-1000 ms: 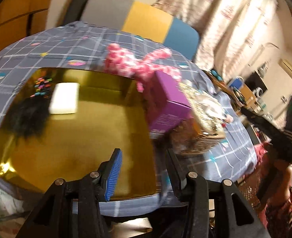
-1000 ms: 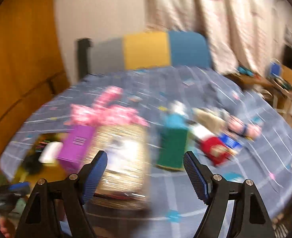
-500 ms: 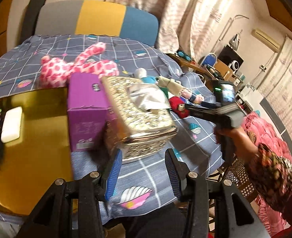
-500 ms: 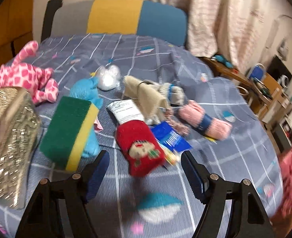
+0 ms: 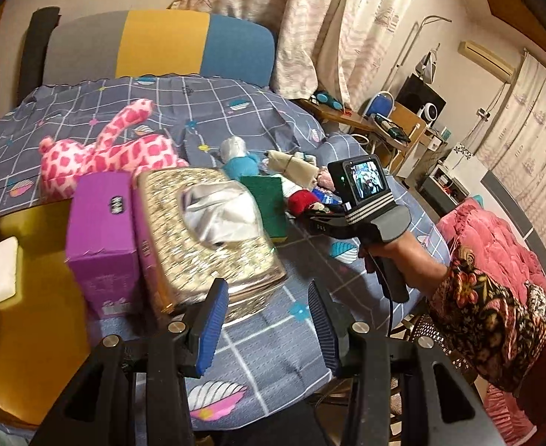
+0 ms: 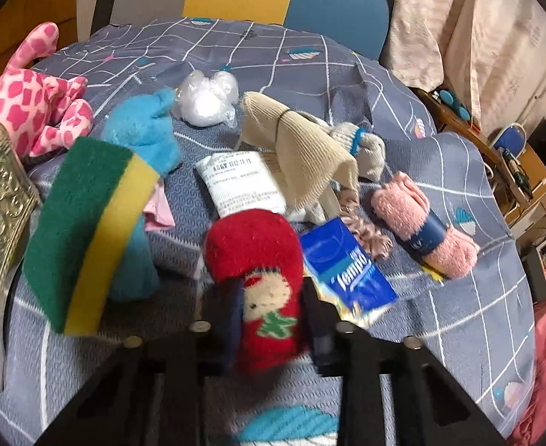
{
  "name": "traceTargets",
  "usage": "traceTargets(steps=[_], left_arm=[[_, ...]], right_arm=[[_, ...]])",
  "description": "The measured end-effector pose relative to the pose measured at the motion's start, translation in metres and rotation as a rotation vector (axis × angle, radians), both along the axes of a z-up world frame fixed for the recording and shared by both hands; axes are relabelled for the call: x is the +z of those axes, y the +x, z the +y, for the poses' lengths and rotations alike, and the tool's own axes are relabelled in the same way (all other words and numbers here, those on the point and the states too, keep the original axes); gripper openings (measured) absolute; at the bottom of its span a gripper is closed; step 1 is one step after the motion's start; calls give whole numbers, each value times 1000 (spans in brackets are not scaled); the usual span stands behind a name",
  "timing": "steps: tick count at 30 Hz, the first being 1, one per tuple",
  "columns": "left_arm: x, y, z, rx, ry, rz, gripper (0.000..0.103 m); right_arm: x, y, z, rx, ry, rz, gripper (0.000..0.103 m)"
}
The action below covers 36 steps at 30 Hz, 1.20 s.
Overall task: Organize soft objects
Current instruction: 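Move the left tool back toward the pile while the right grasps the red sock doll, then grasp the green-yellow sponge with the left gripper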
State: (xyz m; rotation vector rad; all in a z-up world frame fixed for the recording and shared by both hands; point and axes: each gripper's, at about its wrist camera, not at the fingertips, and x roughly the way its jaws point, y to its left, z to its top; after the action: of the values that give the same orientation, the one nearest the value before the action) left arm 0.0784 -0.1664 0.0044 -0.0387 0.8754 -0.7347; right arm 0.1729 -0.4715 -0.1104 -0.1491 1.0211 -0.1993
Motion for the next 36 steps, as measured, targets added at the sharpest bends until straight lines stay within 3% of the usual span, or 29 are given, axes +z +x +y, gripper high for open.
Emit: traceTargets(steps=[5,11,18,23,30,36], left_arm=[[7,5,-31,-30,18,1,45],[14,11,-73,-77,60,-12,45],[-2,50,-144,-91,197,71,51],[-30,92,-182,-36,331,108,54],[-69,141,-201,93,472,176,54],[-83,154,-218,117,541,136,57]], right_arm=[[4,-17,-22,-68,120,-1,25],[10,-52,-61,-183,385,-81,25],[14,-59,-92,-272,741,-126,25],[26,-63,-94,-268,755,-141,25],[33,-65,-94,-268,705,-127,25],[30,-65,-95,-266,750,-113,25]])
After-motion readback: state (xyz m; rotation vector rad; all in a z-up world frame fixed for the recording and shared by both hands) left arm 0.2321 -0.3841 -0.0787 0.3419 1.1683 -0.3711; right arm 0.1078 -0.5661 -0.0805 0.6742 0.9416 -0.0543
